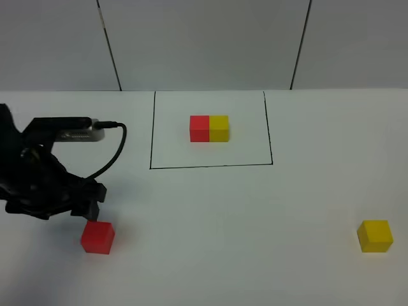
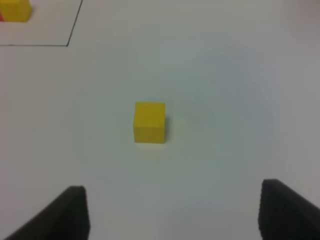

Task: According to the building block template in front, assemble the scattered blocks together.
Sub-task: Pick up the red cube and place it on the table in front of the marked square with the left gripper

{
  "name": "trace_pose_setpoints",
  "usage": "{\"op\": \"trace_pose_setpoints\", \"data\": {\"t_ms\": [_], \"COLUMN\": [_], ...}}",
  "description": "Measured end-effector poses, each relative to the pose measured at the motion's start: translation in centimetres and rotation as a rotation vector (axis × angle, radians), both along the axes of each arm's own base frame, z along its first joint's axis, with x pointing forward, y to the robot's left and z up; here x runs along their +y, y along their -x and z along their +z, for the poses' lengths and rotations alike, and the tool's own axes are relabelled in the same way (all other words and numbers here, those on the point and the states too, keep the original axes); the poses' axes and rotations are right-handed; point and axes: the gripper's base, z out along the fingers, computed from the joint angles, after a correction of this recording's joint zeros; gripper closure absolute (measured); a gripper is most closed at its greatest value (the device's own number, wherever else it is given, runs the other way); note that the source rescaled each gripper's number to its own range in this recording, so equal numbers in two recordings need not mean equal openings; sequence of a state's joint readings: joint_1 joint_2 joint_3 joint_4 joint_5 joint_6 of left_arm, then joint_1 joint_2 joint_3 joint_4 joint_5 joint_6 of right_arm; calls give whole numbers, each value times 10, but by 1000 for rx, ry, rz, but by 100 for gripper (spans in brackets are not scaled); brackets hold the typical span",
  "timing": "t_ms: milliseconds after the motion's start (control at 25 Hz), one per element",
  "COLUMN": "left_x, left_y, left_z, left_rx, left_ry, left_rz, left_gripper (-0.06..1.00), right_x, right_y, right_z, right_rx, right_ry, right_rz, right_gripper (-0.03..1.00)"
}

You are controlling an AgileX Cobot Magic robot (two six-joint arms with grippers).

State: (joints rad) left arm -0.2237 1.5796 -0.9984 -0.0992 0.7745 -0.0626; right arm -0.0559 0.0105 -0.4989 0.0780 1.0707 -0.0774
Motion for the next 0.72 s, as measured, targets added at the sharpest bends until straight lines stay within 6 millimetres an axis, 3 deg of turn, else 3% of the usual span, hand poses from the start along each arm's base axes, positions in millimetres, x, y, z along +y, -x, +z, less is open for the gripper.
{"op": "trace_pose_setpoints", "data": {"t_ms": [40, 280, 720], "left_x": [-6, -13, -30], "left_y": [-6, -16, -28], "left_z": [-15, -44, -64], "left_rx": [36, 79, 73], "left_ry": [-24, -38, -39], "left_rz": [-7, -9, -50], "left_gripper": [29, 29, 29], "right_x": [0, 0, 0], "right_y": [0, 0, 0], "right_z": [0, 0, 0], "right_rx": [0, 0, 0], "right_ry": [0, 0, 0], "right_rz": [0, 0, 0], "right_gripper": [37, 37, 37]}}
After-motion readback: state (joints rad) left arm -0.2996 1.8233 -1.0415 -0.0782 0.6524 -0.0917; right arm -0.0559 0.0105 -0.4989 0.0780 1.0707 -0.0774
